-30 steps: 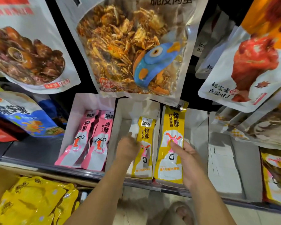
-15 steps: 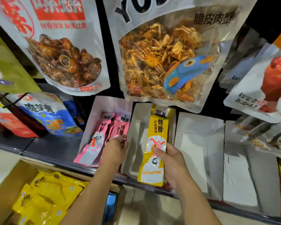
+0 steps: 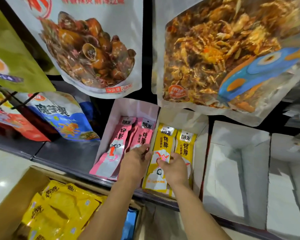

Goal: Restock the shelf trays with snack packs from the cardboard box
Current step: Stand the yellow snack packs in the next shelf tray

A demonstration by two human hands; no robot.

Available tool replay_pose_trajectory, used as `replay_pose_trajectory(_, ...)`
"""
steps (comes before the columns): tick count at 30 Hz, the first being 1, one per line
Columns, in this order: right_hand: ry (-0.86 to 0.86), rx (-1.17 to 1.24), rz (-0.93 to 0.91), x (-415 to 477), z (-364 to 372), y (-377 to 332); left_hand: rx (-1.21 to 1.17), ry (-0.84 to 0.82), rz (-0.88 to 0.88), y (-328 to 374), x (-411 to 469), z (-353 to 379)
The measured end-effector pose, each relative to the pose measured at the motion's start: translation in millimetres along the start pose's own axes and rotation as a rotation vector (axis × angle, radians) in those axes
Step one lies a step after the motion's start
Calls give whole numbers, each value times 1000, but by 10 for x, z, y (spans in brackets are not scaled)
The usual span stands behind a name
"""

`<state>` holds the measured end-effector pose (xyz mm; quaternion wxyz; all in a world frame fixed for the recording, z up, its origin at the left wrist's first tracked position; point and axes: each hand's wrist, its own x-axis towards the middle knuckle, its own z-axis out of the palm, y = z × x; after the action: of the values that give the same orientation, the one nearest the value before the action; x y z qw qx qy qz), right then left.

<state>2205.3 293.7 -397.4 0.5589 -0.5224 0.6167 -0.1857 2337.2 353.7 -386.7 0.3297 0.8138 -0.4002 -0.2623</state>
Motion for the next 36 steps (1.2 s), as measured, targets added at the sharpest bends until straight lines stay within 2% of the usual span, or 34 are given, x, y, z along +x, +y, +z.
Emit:
replay_pose_trajectory(6,56,-465,-135,49,70,134,-12,-35,-25,17,-62,-10)
replay_pose_trajectory(12,18,-533,-105,-99,49,-46,82,-7,-29,80,-268,-181)
replay_pose_trajectory(21,-44,-988,-374,-768,-91,-390,592,145,36,41,-861,-795)
replay_pose_trajectory(29,-133,-1110,-659,-1510,319,-581,743,102,-166,-330,-1693,-1391)
replay_pose_trajectory(36,-287,-1241,-838,-2014,902,-498,685,66,-376,-762,-2215,-1741)
